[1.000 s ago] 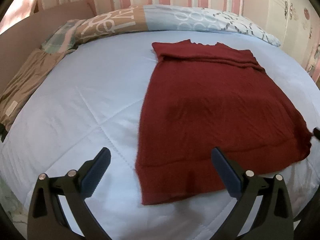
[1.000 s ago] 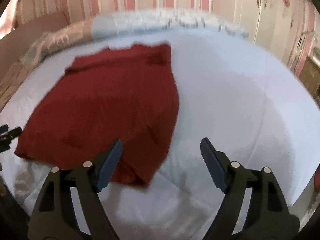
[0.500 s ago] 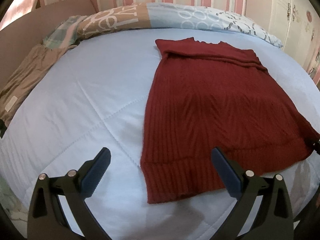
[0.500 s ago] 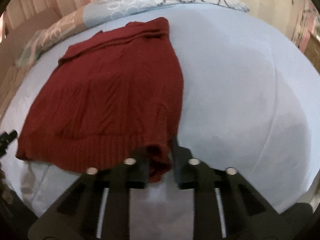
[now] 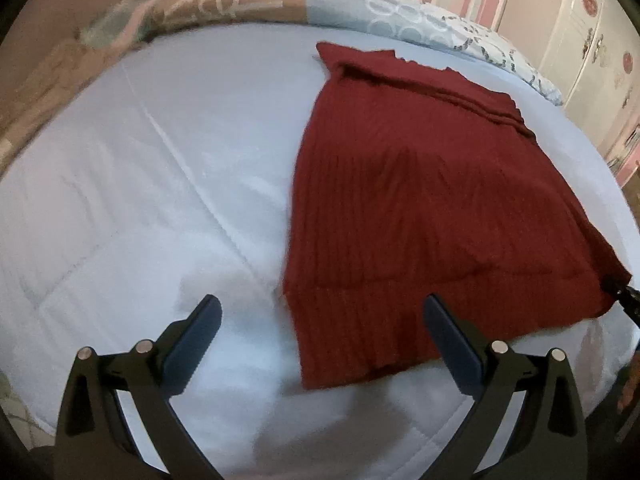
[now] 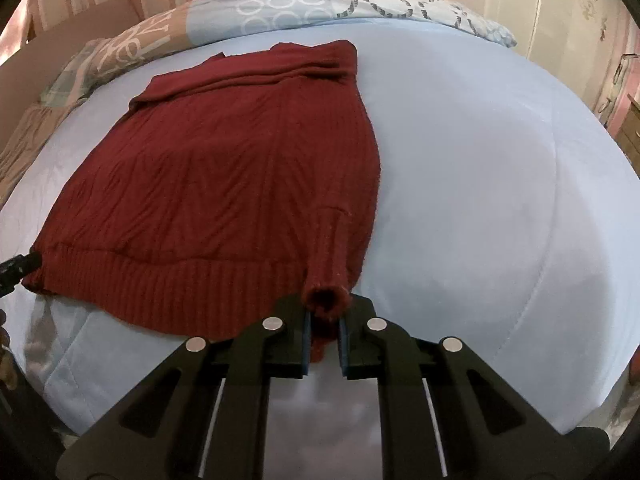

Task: Fold small clothes
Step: 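Grasp the other hem corner with the left tool while the right tool holds its corner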

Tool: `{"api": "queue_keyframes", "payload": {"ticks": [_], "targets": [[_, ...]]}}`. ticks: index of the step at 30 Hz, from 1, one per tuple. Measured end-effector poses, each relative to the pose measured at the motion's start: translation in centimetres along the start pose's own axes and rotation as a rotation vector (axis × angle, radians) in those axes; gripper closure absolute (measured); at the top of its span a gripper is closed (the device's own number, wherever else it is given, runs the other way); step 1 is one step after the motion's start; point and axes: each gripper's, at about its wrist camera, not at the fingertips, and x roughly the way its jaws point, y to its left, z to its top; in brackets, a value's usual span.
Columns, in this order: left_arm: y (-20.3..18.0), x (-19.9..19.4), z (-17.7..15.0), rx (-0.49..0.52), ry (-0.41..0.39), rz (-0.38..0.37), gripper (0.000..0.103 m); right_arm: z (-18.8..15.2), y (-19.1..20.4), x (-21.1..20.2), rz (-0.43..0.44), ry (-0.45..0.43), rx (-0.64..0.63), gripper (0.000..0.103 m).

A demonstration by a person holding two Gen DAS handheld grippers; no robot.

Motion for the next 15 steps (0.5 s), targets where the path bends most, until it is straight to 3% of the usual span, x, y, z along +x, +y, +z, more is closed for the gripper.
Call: {"api": "queue_keyframes", "payload": {"ticks": [10,14,15], "targets": [[-0.1,0.3,-0.1,-0.019,0.036,-0.180,0.005,-0.1,0.3,0.2,-0.004,0.001,-0.017,0.092],[-1.3,0.4,-0.3,0.046,0.043,-0.148,0.048,0.0,0.4,0.4,-0.008,0.005,-0.023,0.092],[-1.3,0.6,-0.3,0.054,0.054,-0.133,0.053,0.0,0.4,0.5,-0.008,0.008,-0.024,0.092]]}}
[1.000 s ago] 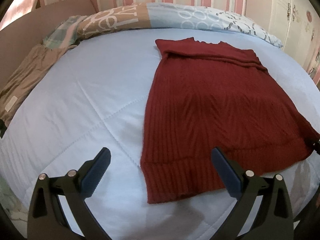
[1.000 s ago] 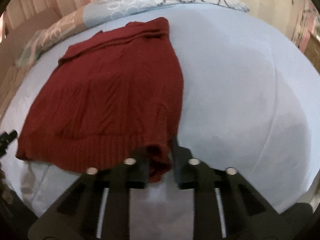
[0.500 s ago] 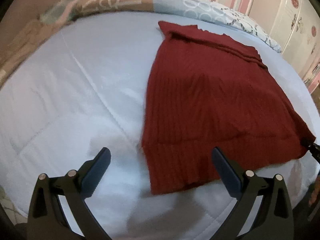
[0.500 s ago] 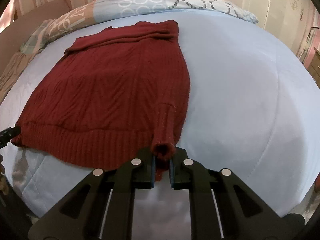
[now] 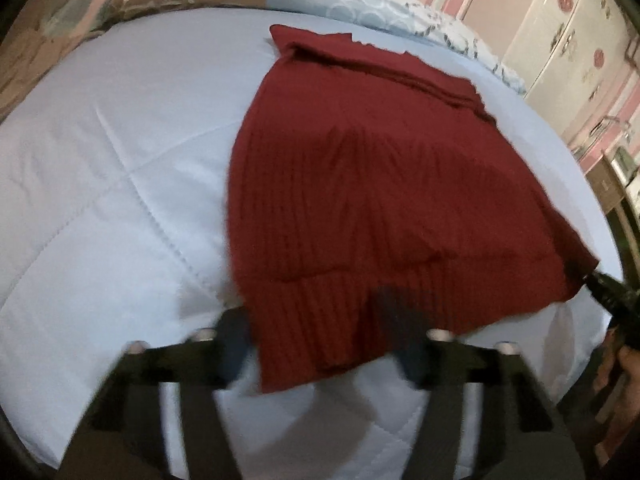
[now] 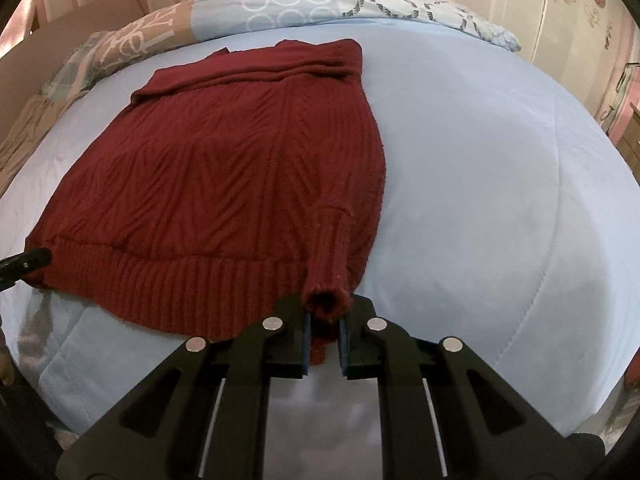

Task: Fold small clothes
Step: 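Grasp the other hem corner with the left tool while the right tool holds its corner, then lift both hem corners and fold them up toward the collar, then release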

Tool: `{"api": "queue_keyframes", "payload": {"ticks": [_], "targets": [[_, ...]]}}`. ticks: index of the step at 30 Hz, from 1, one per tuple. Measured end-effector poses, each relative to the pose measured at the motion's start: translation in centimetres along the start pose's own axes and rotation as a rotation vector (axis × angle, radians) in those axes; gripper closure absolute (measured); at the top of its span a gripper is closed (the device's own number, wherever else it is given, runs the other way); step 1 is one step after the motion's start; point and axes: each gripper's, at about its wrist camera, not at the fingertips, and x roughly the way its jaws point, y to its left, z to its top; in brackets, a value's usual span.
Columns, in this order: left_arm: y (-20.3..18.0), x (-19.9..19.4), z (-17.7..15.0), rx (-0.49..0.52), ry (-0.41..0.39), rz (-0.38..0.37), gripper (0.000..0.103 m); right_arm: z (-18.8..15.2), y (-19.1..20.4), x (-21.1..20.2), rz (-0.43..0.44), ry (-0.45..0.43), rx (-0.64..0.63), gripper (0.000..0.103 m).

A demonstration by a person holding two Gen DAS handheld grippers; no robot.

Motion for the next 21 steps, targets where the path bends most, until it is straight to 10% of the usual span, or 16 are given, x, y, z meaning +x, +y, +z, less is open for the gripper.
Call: {"api": "queue_keyframes", "payload": {"ticks": [6,21], "targets": [[0.8,0.0,0.5,-0.031,0.014,-0.058,0.080,0.3,-0.1,0.6,0.020,0.020,0.008,0.088],[-0.8,-1.9,0.9,0.054,-0.070,0.008,0.085,1.1,-2.1,-0.9,0.083,-0.025,0.060,0.094]]}}
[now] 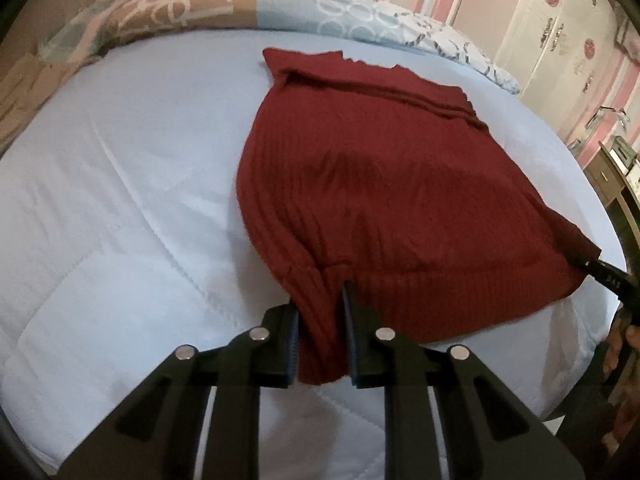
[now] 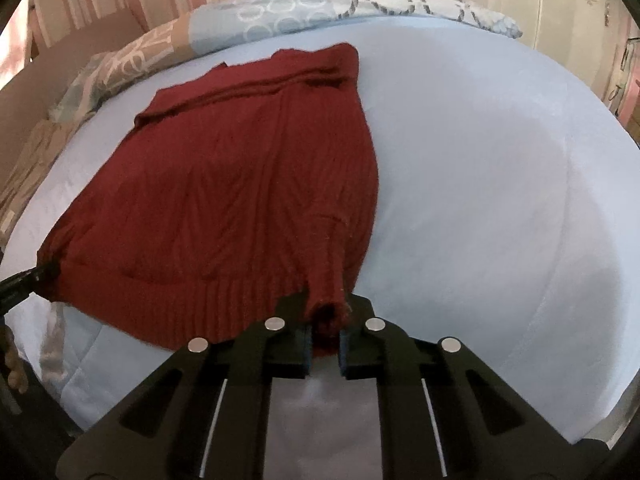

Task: Fold small clothes
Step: 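Lift both hem corners and fold them up toward the collar, then release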

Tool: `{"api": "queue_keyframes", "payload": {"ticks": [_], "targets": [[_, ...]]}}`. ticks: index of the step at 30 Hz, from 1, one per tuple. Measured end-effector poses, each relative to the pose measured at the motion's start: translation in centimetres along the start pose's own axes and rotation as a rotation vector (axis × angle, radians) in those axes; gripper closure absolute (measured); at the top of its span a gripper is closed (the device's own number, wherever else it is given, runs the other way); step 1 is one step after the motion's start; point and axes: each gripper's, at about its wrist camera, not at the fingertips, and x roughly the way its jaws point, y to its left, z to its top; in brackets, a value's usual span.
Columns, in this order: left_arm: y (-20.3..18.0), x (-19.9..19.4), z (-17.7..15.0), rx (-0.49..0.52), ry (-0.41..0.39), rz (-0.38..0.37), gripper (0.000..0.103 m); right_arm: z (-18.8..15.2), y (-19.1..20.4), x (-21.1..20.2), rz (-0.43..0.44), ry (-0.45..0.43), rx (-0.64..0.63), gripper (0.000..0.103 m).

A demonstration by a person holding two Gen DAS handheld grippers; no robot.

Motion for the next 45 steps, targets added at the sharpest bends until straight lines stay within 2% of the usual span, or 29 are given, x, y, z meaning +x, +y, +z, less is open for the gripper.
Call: {"api": "queue_keyframes", "payload": {"ticks": [9,13,19,26,40,45], "targets": [[-0.3,-2.6,-1.2,-0.039,-0.052,-0.011,0.087,-0.3,-1.0,-2.9,0.000,-0.034,0.009,0.095],[-0.4,-4.0,0.1,-0.028,-0.099,-0.023,0.088,0.8,-1.0,-4.5,0.009,-0.086,0.005,0.095],[-0.9,-2.6,4.8,0.025,-0.175,0.039,0.088,4.7,-0.5,-3.3,0.014,-0.165,-0.002,0.095],[-1.4,0.2,11.5,0.086,-0.276,0.119,0.088,10.8,-0.1,-0.5,-0.023,-0.262,-0.041,0.095],[1.0,8.6,25.3,0.130,-0.320,0.144,0.088,24.4,-0.1,8.8,-0.029,-0.323,-0.035,0.095],[1.3,12.4,29.3,0.162,-0.302,0.156,0.088,28.5,-0.2,13.1,-0.053,-0.290,-0.037,0.095]]}}
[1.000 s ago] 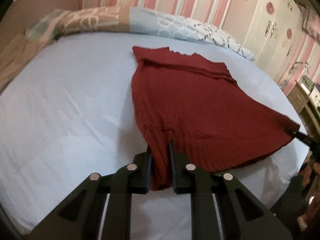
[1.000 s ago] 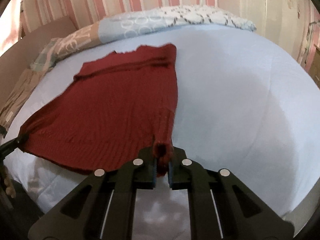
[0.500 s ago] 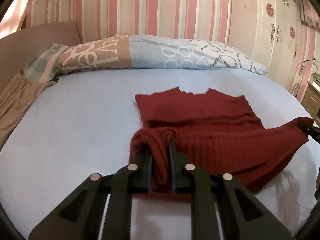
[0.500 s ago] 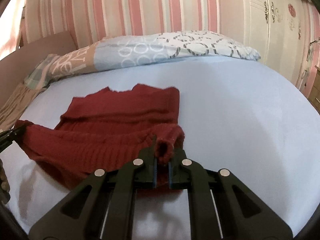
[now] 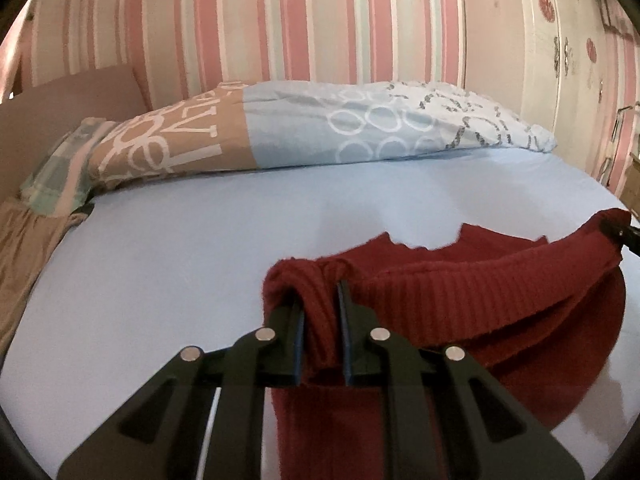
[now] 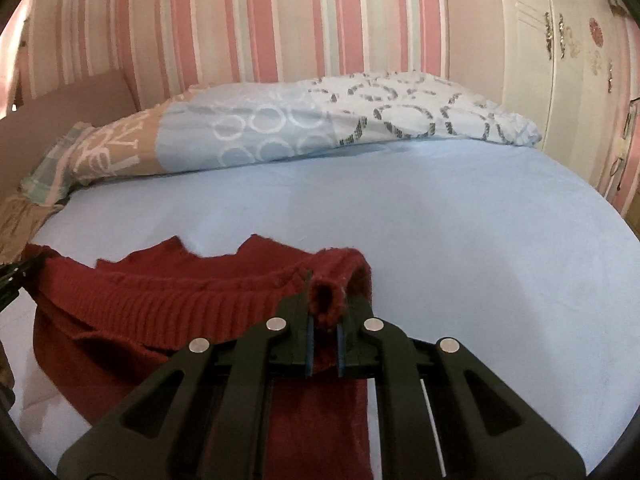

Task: Fold small clothes

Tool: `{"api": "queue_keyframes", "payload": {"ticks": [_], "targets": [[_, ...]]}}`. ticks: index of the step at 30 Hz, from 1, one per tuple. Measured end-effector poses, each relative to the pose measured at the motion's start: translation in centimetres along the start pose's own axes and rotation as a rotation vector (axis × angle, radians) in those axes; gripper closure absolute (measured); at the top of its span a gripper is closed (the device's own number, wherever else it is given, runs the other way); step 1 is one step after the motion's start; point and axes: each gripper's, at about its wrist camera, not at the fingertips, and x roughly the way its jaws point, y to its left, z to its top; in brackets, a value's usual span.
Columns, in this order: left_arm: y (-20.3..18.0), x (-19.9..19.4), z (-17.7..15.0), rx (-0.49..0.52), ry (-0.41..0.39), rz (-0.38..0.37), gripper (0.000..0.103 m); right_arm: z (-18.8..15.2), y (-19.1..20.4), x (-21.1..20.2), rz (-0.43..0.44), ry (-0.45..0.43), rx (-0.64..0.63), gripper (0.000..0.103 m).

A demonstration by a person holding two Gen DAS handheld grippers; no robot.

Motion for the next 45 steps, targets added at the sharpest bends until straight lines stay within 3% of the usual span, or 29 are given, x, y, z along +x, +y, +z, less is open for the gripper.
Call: {"api": "queue_keyframes", "payload": {"ticks": [7,11,14,16,18,19,21,23,25,28,31,33,37,40,41,44,45], "targets": [[-0.6,7.2,0.8,0.048,0.081,-0.004,0.088,-1.0,-0.6,6.0,-0.033,0.089,-0.009,0.095],[-0.8,9.2,-0.3,0.059,0.111,0.000,0.088,-2.2,-0.9,7.8,-0.026,0.115,-0.009,0.095],[-0.7,10.1,-0.6,0.064,0.138,0.004,0.076,-2.0,-1.0,8.2,-0.008,0.122,-0.005,0.093],[-0.4,10.0,-0.2,0.065,0.145,-0.005,0.064,-1.2,-1.3,7.8,0.050,0.117,0.019,0.082],[0.3,9.3,1.0,0.064,0.140,-0.049,0.060,0.3,-1.8,6.3,0.095,0.060,0.031,0.034],[0.6,8.9,1.5,0.064,0.136,-0.055,0.059,1.2,-2.0,5.1,0.091,0.013,0.023,0.028],[1.4,7.7,3.1,0.067,0.102,-0.018,0.027,2.8,-2.2,3.4,0.086,-0.040,-0.001,0.022],[2.8,6.2,4.8,0.049,0.049,-0.002,0.021,4.0,-2.4,2.1,0.077,-0.075,-0.021,0.022],[4.0,5.6,6.0,0.021,0.036,0.013,0.021,4.6,-2.6,1.3,0.063,-0.088,-0.047,0.022],[5.4,4.5,6.8,-0.012,0.018,0.042,0.020,4.5,-2.3,1.5,0.055,-0.051,-0.088,0.022],[4.7,4.8,5.6,-0.029,0.058,-0.020,0.020,3.3,-1.4,2.8,0.074,0.003,-0.146,0.022],[2.6,5.6,3.9,0.013,0.094,-0.041,0.020,2.0,-0.5,4.5,0.108,0.080,-0.189,0.021],[-1.6,8.5,0.6,0.085,0.174,-0.063,0.020,0.5,1.3,6.5,0.193,0.146,-0.220,0.022],[-2.7,10.2,-0.7,0.087,0.209,-0.054,0.020,-0.1,2.7,8.0,0.211,0.175,-0.227,0.031],[-2.9,10.9,-1.0,0.087,0.223,-0.041,0.020,-0.3,3.0,8.6,0.219,0.196,-0.222,0.040],[-2.4,12.5,-1.3,0.063,0.264,-0.044,0.021,-1.0,3.3,11.4,0.202,0.284,-0.209,0.046],[-2.1,12.9,-1.3,0.055,0.278,-0.053,0.025,-1.3,3.3,11.9,0.197,0.287,-0.206,0.052]]}}
